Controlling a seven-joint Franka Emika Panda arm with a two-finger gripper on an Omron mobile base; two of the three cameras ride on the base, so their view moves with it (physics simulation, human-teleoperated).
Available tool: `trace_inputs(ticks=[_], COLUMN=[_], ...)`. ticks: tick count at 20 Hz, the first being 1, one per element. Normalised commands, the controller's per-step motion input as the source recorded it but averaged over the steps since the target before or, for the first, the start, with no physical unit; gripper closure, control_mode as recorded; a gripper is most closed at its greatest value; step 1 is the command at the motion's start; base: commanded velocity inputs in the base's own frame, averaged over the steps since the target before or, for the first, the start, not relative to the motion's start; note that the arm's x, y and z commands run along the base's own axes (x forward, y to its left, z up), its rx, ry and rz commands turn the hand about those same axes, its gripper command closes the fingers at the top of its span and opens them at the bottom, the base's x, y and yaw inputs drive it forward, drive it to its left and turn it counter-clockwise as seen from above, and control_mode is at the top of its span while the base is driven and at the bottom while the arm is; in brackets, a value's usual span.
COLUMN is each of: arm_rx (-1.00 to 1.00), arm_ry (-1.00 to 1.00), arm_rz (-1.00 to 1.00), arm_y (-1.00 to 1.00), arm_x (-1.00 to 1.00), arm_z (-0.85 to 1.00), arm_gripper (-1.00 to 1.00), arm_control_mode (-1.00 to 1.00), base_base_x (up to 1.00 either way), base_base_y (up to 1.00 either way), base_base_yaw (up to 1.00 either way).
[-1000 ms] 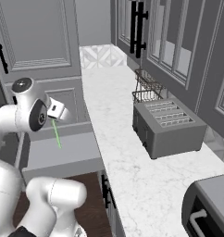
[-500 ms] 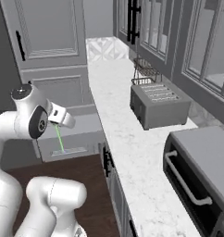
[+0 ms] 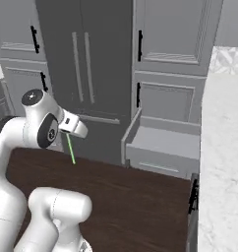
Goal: Take a straw from the drawer in front and place it inside the glass cup on the dining counter.
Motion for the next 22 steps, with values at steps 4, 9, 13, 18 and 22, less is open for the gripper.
trace_inputs(ticks=[4, 9, 13, 18, 22], arm_rx=[0.0, 0.0, 0.0, 0.0, 0.0], arm_ry=[0.0, 0.0, 0.0, 0.0, 0.0], arm_rz=[0.0, 0.0, 0.0, 0.0, 0.0], arm_y=[0.0, 0.0, 0.0, 0.0, 0.0], arm_x=[0.0, 0.0, 0.0, 0.0, 0.0], arm_z=[0.0, 0.0, 0.0, 0.0, 0.0], arm_gripper=[1.0, 1.0, 1.0, 1.0, 1.0], arm_control_mode=[1.0, 1.0, 1.0, 1.0, 1.0], base_base_x=[0.04, 0.16, 0.16, 0.19, 0.48], base_base_y=[0.18, 0.21, 0.29, 0.32, 0.39], base_base_yaw=[0.99, 0.95, 0.93, 0.9, 0.81])
